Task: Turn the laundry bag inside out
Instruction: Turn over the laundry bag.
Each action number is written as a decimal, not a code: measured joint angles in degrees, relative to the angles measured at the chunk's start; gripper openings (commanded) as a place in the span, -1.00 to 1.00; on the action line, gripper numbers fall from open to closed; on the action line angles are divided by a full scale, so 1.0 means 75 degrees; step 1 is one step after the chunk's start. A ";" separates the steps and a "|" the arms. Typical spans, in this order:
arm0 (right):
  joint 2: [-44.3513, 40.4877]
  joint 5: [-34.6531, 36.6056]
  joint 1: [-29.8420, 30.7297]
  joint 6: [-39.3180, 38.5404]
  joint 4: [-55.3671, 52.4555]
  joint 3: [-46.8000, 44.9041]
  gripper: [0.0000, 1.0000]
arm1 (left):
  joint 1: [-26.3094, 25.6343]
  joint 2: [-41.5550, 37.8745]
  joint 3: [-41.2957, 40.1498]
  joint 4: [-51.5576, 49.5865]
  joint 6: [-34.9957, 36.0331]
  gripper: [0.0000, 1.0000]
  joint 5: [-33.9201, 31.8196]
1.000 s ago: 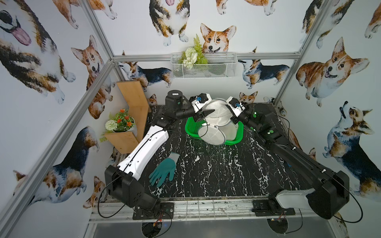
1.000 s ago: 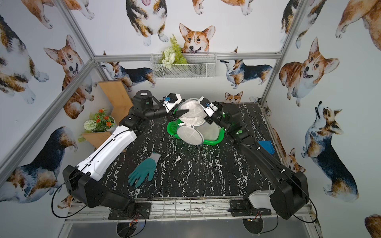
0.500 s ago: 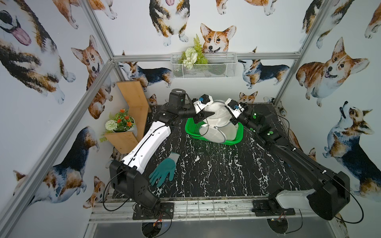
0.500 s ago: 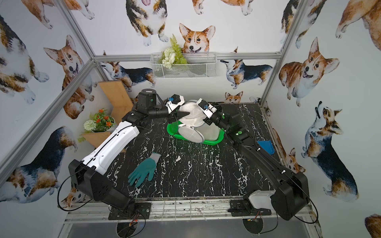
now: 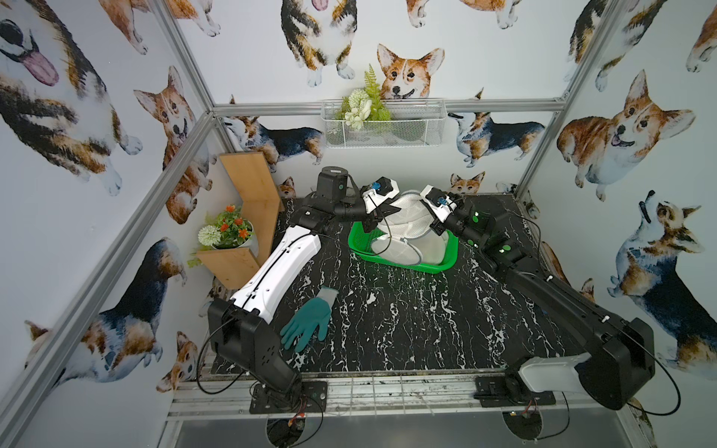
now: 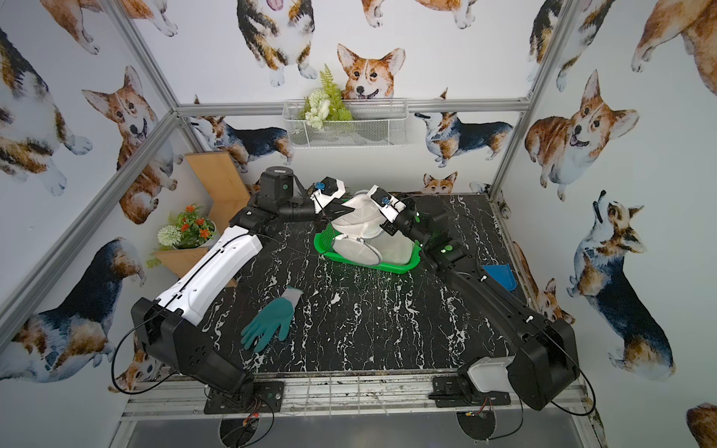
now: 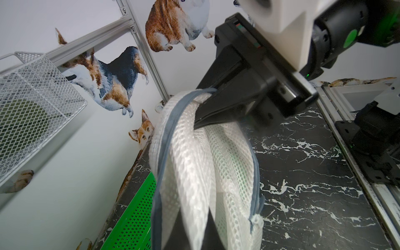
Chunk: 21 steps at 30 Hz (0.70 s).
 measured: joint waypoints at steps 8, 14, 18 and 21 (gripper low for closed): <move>0.0064 -0.1341 -0.0734 0.1708 -0.1241 0.0813 0.25 | 0.0023 0.0020 0.0009 0.0117 0.0189 -1.00 -0.0670; -0.0408 -0.2180 -0.1096 0.2984 -0.1687 0.0318 0.30 | 0.0096 0.0119 0.0117 0.0184 0.0195 -1.00 -0.0991; -0.0615 -0.2244 -0.1110 0.3436 -0.1355 -0.0201 0.09 | 0.0108 0.0192 0.0152 0.0216 0.0189 -1.00 -0.0997; -0.0562 -0.2037 -0.1093 0.3614 -0.1005 -0.0297 -0.06 | 0.0114 0.0233 0.0216 0.0219 0.0189 -1.00 -0.0991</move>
